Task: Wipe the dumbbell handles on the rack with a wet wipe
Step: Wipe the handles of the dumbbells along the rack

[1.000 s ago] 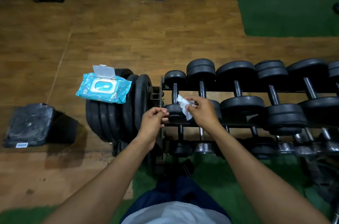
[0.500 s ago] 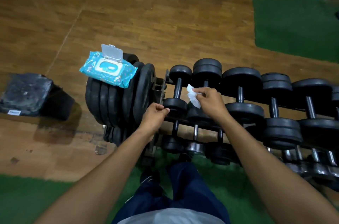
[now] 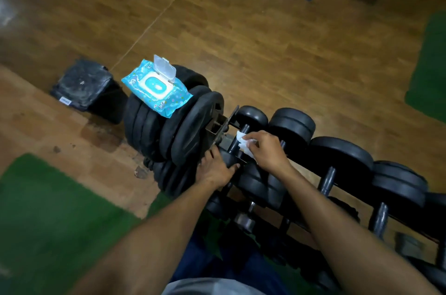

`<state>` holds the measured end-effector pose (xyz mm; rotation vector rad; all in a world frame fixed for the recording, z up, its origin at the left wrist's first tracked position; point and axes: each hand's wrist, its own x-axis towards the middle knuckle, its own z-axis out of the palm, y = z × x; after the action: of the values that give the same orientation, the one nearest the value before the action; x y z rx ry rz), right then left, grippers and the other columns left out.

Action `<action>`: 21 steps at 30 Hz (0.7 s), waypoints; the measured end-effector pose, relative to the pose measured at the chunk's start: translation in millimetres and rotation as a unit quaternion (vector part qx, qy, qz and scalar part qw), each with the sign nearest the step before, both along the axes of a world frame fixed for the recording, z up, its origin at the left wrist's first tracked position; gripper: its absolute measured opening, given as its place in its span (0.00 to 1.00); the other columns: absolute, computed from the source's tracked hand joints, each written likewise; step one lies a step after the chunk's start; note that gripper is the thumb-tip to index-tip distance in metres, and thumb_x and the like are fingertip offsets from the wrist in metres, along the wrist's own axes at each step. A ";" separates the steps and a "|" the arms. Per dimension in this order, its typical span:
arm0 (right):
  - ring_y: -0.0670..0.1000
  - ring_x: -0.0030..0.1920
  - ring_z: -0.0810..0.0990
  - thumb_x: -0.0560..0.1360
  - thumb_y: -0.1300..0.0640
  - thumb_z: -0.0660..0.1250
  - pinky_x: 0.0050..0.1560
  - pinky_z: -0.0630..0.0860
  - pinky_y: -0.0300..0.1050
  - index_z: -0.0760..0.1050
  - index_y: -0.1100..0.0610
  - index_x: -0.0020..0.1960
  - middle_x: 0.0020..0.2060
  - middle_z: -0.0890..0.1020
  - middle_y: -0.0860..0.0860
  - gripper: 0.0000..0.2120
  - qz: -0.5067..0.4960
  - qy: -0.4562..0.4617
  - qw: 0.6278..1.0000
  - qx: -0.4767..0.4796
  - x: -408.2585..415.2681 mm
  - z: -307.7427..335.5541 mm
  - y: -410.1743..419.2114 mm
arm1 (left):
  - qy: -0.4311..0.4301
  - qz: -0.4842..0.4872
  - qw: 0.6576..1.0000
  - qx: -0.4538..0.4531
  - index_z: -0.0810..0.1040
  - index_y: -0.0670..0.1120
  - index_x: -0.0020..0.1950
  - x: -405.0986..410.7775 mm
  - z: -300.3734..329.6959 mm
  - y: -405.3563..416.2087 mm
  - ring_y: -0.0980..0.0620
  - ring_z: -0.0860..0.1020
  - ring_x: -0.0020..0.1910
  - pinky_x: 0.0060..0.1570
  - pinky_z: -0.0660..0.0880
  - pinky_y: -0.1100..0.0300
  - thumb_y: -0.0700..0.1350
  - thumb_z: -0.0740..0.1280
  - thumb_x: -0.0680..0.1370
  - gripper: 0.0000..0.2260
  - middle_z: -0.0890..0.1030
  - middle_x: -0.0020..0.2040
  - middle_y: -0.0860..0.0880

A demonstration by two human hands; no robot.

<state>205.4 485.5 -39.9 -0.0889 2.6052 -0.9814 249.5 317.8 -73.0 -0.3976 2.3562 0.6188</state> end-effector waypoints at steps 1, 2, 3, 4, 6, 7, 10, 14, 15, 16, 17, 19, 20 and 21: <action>0.52 0.56 0.80 0.81 0.59 0.63 0.49 0.69 0.40 0.81 0.54 0.62 0.58 0.80 0.52 0.13 0.015 -0.001 1.000 0.000 -3.1 -3.3 2.0 | 0.005 -0.003 1.000 -0.008 0.44 0.42 0.83 1.8 -2.0 2.4 0.38 0.61 0.78 0.74 0.63 0.44 0.67 0.66 0.78 0.48 0.57 0.81 0.39; 0.52 0.56 0.80 0.81 0.59 0.63 0.50 0.70 0.41 0.81 0.53 0.63 0.58 0.80 0.53 0.13 0.023 -0.004 1.000 -0.002 -6.1 -5.4 3.1 | 0.006 -0.005 1.000 -0.016 0.44 0.42 0.83 2.4 -3.0 3.5 0.38 0.61 0.78 0.75 0.62 0.43 0.67 0.66 0.78 0.48 0.57 0.81 0.39; 0.53 0.57 0.79 0.80 0.59 0.63 0.51 0.71 0.43 0.80 0.52 0.63 0.58 0.80 0.53 0.14 0.031 -0.009 0.999 -0.001 -9.5 -7.7 3.0 | 0.005 -0.010 1.000 -0.025 0.44 0.42 0.83 1.8 -3.2 3.7 0.39 0.61 0.79 0.75 0.61 0.43 0.68 0.65 0.78 0.48 0.56 0.81 0.40; 0.54 0.58 0.79 0.79 0.59 0.63 0.52 0.72 0.44 0.79 0.51 0.64 0.59 0.80 0.53 0.15 0.039 -0.012 0.999 0.000 -13.1 -10.0 2.0 | 0.000 -0.016 0.999 -0.032 0.44 0.42 0.83 0.7 -3.5 3.3 0.39 0.60 0.79 0.76 0.59 0.42 0.68 0.64 0.78 0.48 0.56 0.82 0.40; 0.55 0.59 0.79 0.78 0.59 0.62 0.54 0.74 0.47 0.77 0.49 0.64 0.60 0.80 0.53 0.17 0.058 -0.017 0.998 0.002 -18.8 -12.4 -3.2 | -0.013 -0.025 0.999 -0.037 0.43 0.43 0.83 -1.8 -3.7 2.3 0.40 0.57 0.81 0.78 0.55 0.42 0.68 0.63 0.79 0.47 0.54 0.82 0.41; 0.56 0.59 0.79 0.77 0.59 0.62 0.54 0.75 0.48 0.76 0.47 0.64 0.61 0.80 0.53 0.18 0.068 -0.020 0.997 0.002 -21.2 -12.5 -6.5 | -0.018 -0.026 0.999 -0.036 0.42 0.43 0.83 -2.5 -3.7 2.3 0.41 0.56 0.81 0.78 0.54 0.42 0.68 0.63 0.79 0.47 0.54 0.83 0.41; 0.57 0.54 0.79 0.75 0.62 0.60 0.51 0.77 0.53 0.74 0.48 0.63 0.57 0.79 0.54 0.19 0.131 0.000 0.991 0.023 -24.3 -19.0 -16.1 | -0.017 -0.024 0.999 -0.040 0.42 0.43 0.84 -1.0 -6.0 3.6 0.42 0.55 0.82 0.78 0.53 0.41 0.69 0.63 0.79 0.48 0.52 0.83 0.42; 0.56 0.50 0.79 0.73 0.64 0.63 0.49 0.77 0.49 0.80 0.53 0.53 0.50 0.78 0.52 0.12 0.250 -0.009 0.967 0.057 -24.3 -33.8 -29.7 | -0.019 -0.024 0.999 -0.038 0.42 0.44 0.84 -1.1 -7.5 3.9 0.42 0.55 0.82 0.78 0.54 0.40 0.67 0.63 0.79 0.47 0.52 0.83 0.43; 0.56 0.50 0.80 0.73 0.64 0.64 0.48 0.77 0.49 0.81 0.55 0.52 0.48 0.77 0.52 0.12 0.278 -0.016 0.958 0.070 -24.4 -35.7 -31.3 | -0.019 -0.024 0.999 -0.037 0.42 0.44 0.84 -1.2 -7.5 3.4 0.42 0.56 0.81 0.79 0.54 0.40 0.67 0.63 0.79 0.47 0.52 0.83 0.43; 0.56 0.49 0.80 0.73 0.64 0.64 0.49 0.77 0.49 0.81 0.56 0.52 0.49 0.77 0.53 0.11 0.298 -0.017 0.951 0.085 -25.6 -40.0 -31.6 | -0.020 -0.024 0.999 -0.036 0.42 0.44 0.84 -1.2 -7.6 2.9 0.42 0.56 0.81 0.79 0.54 0.40 0.67 0.63 0.79 0.47 0.52 0.83 0.43; 0.57 0.50 0.79 0.74 0.63 0.63 0.50 0.77 0.50 0.81 0.57 0.54 0.50 0.77 0.54 0.11 0.313 -0.013 0.944 0.099 -28.0 -41.8 -30.8 | -0.021 -0.025 0.999 -0.034 0.41 0.45 0.84 -1.5 -7.4 2.3 0.42 0.56 0.81 0.79 0.54 0.40 0.68 0.63 0.79 0.47 0.52 0.83 0.43; 0.58 0.55 0.77 0.78 0.59 0.59 0.54 0.74 0.47 0.79 0.58 0.60 0.56 0.77 0.56 0.15 0.349 0.003 0.927 0.136 -33.7 -44.9 -25.1 | -0.023 -0.029 0.999 -0.032 0.41 0.45 0.84 -2.0 -6.9 1.2 0.42 0.55 0.82 0.79 0.54 0.40 0.69 0.63 0.78 0.48 0.52 0.84 0.43; 0.59 0.58 0.76 0.78 0.56 0.56 0.53 0.71 0.45 0.77 0.57 0.63 0.58 0.77 0.56 0.18 0.353 0.017 0.924 0.146 -37.7 -46.3 -20.7 | -0.023 -0.031 0.999 -0.031 0.41 0.44 0.84 -2.3 -6.8 0.9 0.42 0.55 0.82 0.79 0.54 0.40 0.69 0.63 0.78 0.48 0.52 0.84 0.43; 0.59 0.58 0.76 0.77 0.54 0.56 0.52 0.70 0.45 0.76 0.55 0.65 0.60 0.76 0.56 0.19 0.339 0.025 0.927 0.160 -41.7 -46.8 -16.8 | -0.024 -0.035 0.999 -0.029 0.41 0.44 0.84 -3.1 -6.5 0.6 0.41 0.55 0.82 0.79 0.53 0.40 0.69 0.62 0.78 0.48 0.52 0.84 0.43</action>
<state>163.7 468.7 -86.8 -0.8693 2.4395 -0.3054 246.5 318.4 -79.5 -0.3503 2.3355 0.5036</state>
